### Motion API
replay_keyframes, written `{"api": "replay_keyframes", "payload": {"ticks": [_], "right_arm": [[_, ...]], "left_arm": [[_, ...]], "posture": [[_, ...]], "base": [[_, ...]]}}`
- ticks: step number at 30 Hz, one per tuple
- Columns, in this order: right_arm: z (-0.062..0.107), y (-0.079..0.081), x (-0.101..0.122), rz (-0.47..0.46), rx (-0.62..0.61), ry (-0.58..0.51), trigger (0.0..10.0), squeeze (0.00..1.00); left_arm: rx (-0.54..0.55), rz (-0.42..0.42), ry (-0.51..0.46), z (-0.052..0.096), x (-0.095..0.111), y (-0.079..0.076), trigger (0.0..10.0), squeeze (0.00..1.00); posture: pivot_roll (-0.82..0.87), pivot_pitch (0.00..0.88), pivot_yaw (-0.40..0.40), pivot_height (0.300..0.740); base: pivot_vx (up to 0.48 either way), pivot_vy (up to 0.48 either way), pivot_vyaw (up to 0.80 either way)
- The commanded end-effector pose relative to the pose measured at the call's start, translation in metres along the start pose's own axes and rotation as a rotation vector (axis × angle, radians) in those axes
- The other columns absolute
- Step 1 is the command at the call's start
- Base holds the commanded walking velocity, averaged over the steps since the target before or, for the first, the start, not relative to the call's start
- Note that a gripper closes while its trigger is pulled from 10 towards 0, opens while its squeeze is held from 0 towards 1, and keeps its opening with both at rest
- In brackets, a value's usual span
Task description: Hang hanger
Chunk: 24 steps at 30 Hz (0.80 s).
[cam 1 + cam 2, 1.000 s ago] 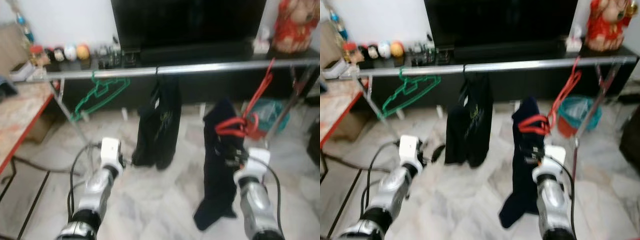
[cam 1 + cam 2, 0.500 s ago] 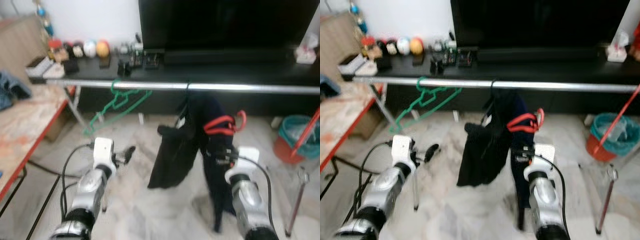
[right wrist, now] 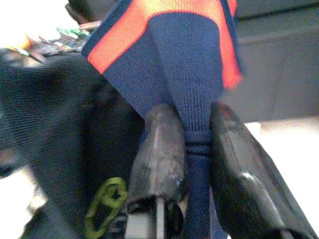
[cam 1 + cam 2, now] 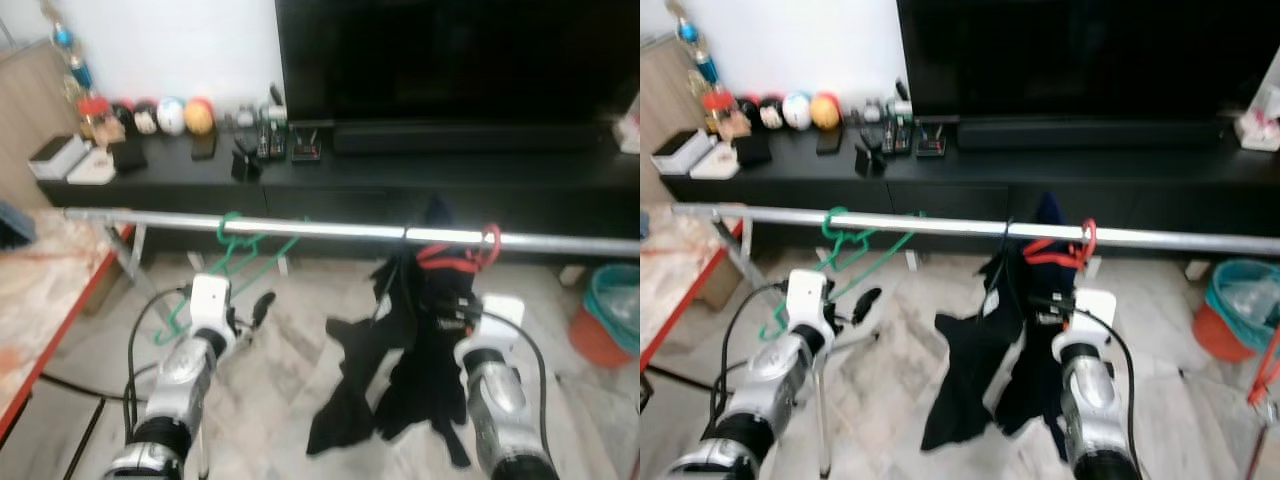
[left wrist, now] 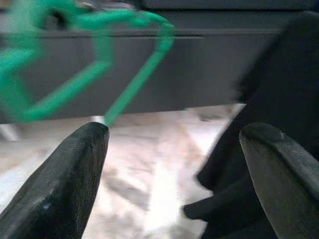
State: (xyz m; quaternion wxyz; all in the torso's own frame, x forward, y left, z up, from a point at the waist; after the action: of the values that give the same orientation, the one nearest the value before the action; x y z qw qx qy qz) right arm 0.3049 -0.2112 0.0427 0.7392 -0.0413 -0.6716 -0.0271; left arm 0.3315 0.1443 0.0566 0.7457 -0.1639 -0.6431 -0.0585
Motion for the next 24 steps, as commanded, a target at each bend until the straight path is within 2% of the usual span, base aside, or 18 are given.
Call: {"api": "replay_keyframes", "payload": {"ticks": [1, 11, 19, 24], "right_arm": [[-0.003, 0.001, 0.008, -0.011, -0.007, -0.037, 10.0, 0.00], [-0.006, -0.005, 0.012, -0.010, -0.030, -0.036, 10.0, 0.00], [-0.010, -0.017, 0.008, 0.030, -0.090, 0.044, 10.0, 0.00], [-0.008, -0.021, 0.004, 0.005, -0.115, 0.062, 10.0, 0.00]], "left_arm": [[0.014, -0.014, -0.001, 0.003, 0.002, 0.008, 10.0, 0.00], [-0.004, -0.023, 0.013, 0.003, 0.001, 0.006, 10.0, 0.00], [-0.023, -0.022, 0.023, 0.003, -0.001, 0.003, 10.0, 0.00], [-0.033, -0.025, 0.032, 0.004, -0.003, 0.001, 10.0, 0.00]], "posture": [[-0.04, 0.000, 0.051, 0.740], [-0.04, 0.000, 0.054, 0.740], [-0.04, 0.000, 0.054, 0.740], [-0.04, 0.000, 0.054, 0.740]], "base": [[0.000, 0.000, 0.00], [0.000, 0.000, 0.00], [0.000, 0.000, 0.00], [0.000, 0.000, 0.00]]}}
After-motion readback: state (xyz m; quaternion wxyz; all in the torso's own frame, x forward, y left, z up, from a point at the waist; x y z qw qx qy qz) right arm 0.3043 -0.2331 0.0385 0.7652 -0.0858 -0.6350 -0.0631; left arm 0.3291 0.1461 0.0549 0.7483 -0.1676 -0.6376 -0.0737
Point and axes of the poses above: a point about 5 cm out from each wrist's last joint towards the gripper, its own z axis pointing back from the gripper into the wrist, its own x axis along the axis of the wrist's last joint, y = z × x, the point moved 1 cm from there along -z, pointing out of the wrist towards the gripper, and after that the axes turned 5 degrees about z, right-handed, at the moved point
